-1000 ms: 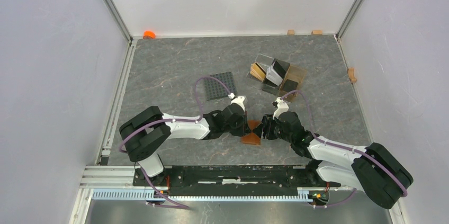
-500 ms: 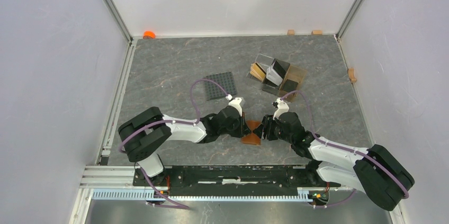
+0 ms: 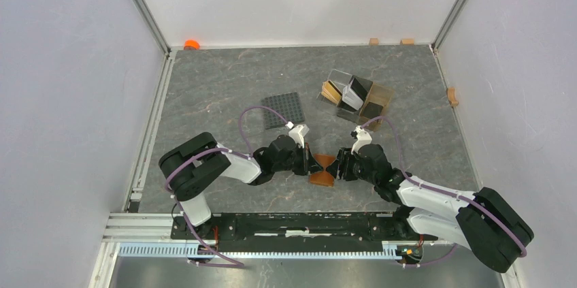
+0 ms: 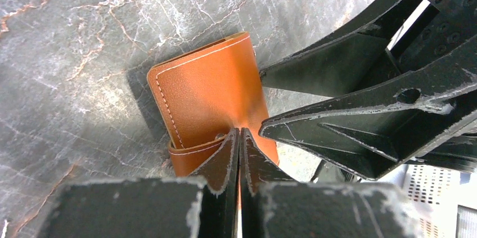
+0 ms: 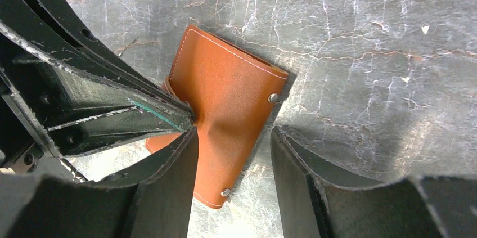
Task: Put the credit cards into the card holder
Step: Close the card holder at the center of the board.
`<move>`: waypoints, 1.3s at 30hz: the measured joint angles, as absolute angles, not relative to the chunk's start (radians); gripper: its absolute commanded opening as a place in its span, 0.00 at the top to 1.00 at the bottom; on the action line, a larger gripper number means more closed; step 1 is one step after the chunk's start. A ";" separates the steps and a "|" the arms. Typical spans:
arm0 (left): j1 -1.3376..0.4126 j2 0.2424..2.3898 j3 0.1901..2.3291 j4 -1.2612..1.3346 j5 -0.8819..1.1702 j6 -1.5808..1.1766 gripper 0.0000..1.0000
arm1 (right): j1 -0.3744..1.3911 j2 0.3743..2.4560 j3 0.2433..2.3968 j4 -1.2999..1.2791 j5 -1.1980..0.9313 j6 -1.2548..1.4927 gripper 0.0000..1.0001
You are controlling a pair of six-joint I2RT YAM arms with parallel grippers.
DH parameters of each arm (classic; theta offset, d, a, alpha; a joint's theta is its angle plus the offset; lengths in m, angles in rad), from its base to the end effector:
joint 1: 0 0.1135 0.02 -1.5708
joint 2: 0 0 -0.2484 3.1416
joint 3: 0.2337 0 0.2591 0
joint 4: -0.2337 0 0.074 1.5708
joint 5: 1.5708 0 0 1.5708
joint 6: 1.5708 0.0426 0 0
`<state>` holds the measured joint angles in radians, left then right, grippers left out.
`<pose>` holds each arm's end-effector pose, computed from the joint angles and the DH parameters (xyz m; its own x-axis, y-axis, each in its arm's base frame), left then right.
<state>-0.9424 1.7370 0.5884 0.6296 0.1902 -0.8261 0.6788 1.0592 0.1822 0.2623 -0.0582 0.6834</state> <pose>0.1814 -0.2634 0.0957 -0.8527 -0.0548 -0.5195 0.3894 0.5963 -0.7020 0.1548 0.1281 0.1075 -0.7672 0.1910 -0.6123 -0.2313 0.8080 0.5419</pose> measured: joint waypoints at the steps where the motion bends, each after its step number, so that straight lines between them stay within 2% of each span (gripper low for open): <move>1: -0.937 1.741 0.582 0.645 0.198 -0.829 0.98 | 0.679 1.059 0.183 0.260 -0.057 0.683 0.44; 11: -0.868 1.849 0.495 0.947 0.331 -0.924 0.98 | 0.679 1.038 0.187 0.223 -0.043 0.683 0.44; 19: -0.836 1.914 0.471 1.081 0.390 -0.981 0.98 | 0.679 1.033 0.198 0.195 -0.036 0.683 0.44; 36: -0.773 1.966 0.478 1.127 0.469 -1.099 0.98 | 0.679 1.023 0.276 0.012 0.010 0.653 0.43; 39: -0.771 1.954 0.485 1.102 0.475 -1.099 0.92 | 0.679 1.020 0.298 -0.028 0.019 0.644 0.43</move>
